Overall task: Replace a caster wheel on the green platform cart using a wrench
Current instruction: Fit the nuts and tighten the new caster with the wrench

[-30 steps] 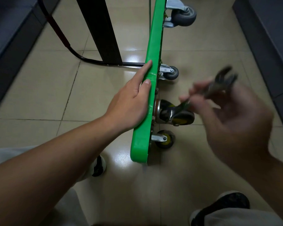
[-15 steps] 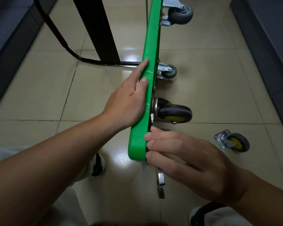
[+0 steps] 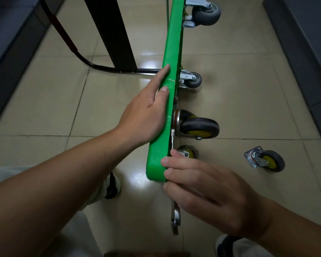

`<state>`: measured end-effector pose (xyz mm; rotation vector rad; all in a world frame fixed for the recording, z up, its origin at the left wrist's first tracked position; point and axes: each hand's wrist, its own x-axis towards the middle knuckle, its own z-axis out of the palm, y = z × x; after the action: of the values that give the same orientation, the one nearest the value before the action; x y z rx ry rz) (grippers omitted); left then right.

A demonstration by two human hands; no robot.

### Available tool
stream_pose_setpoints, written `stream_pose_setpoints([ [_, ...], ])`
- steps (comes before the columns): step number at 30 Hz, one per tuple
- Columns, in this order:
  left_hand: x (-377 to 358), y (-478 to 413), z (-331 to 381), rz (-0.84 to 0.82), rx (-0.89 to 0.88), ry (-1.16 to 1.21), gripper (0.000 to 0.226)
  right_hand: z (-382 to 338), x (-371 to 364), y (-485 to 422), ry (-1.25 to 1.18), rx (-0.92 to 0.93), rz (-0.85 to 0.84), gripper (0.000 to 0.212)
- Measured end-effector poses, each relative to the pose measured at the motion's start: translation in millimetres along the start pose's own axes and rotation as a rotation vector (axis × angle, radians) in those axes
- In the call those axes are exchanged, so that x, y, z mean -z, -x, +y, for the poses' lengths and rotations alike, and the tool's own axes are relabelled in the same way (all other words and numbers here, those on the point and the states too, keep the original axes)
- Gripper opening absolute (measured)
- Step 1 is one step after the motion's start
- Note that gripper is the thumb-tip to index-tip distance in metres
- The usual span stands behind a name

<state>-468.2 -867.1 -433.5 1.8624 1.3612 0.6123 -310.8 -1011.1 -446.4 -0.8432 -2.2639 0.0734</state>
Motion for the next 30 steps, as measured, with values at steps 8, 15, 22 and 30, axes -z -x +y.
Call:
stream_pose_setpoints([
  [8, -1, 0, 3, -0.01, 0.017, 0.009, 0.058, 0, -11, 9, -0.067, -0.07, 0.006, 0.015],
  [15, 0, 0, 2, 0.001, 0.027, 0.021, 0.057, -5, -15, 10, 0.095, -0.027, 0.06, 0.011],
  [22, 0, -3, -4, 0.002, -0.005, 0.023, 0.049, -8, -14, 6, -0.039, -0.102, -0.008, 0.016],
  [30, -1, -5, -6, 0.021, -0.014, -0.001, 0.049, 2, -5, -12, -0.134, -0.158, 0.069, 0.016],
])
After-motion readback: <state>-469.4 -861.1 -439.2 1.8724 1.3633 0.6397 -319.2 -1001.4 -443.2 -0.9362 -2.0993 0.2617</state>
